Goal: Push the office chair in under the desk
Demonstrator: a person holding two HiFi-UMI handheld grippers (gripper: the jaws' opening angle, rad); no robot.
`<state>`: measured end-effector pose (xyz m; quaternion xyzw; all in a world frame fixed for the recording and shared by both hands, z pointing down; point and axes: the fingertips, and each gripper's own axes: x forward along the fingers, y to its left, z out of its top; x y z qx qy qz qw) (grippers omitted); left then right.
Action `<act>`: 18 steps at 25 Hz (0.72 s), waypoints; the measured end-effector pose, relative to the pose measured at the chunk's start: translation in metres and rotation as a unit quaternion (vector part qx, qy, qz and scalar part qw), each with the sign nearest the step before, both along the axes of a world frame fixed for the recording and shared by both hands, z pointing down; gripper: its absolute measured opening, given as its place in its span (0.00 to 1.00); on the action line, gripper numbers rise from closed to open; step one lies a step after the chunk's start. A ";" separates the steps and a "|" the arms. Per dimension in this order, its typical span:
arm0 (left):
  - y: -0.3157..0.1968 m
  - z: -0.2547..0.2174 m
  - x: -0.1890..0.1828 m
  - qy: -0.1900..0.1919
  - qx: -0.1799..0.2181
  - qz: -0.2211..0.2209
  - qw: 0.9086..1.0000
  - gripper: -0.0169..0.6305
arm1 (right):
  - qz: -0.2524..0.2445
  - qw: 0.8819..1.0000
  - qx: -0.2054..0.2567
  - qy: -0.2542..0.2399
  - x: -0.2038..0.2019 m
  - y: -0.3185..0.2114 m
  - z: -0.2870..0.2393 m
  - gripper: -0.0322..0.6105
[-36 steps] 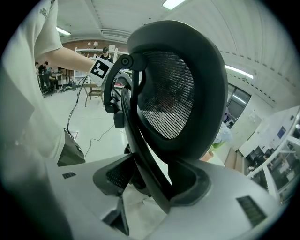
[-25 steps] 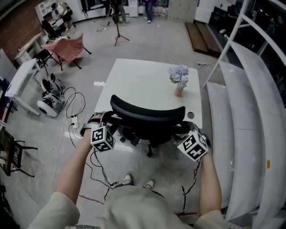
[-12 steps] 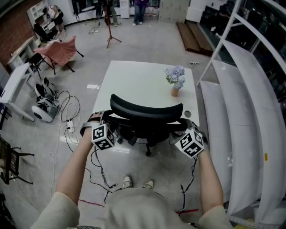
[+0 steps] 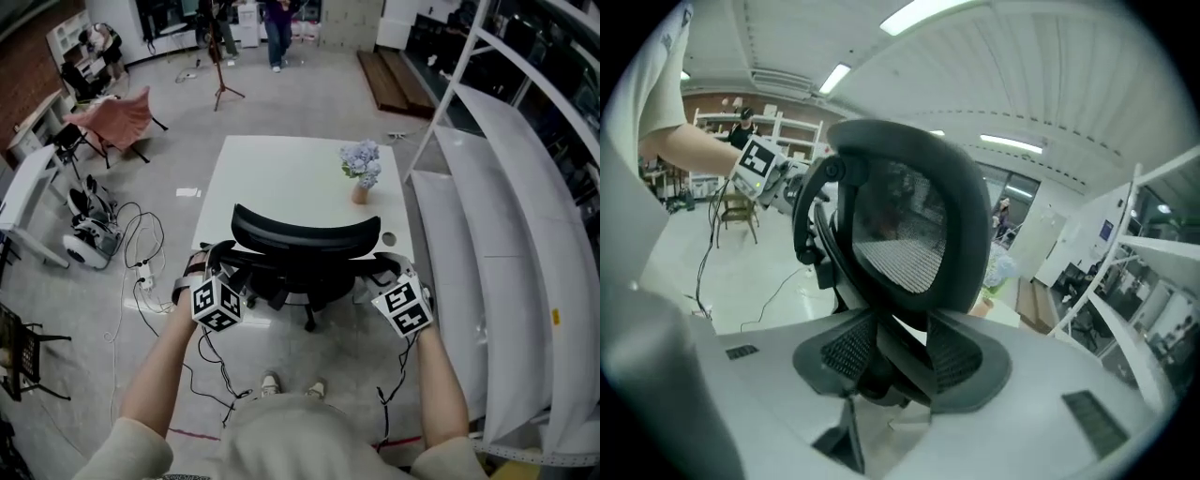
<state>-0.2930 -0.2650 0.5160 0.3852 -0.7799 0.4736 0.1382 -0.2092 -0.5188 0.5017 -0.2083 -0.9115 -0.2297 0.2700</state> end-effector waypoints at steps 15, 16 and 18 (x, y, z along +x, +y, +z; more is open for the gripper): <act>-0.006 -0.170 0.046 -0.092 0.214 0.010 0.972 0.24 | 0.053 0.967 -0.177 -0.176 0.039 0.029 -0.167 0.11; -0.007 -0.181 0.050 -0.096 0.229 0.014 0.969 0.23 | 0.049 0.965 -0.178 -0.187 0.043 0.032 -0.176 0.11; -0.010 -0.204 0.060 -0.105 0.261 0.026 0.959 0.23 | 0.043 0.960 -0.184 -0.207 0.050 0.038 -0.194 0.09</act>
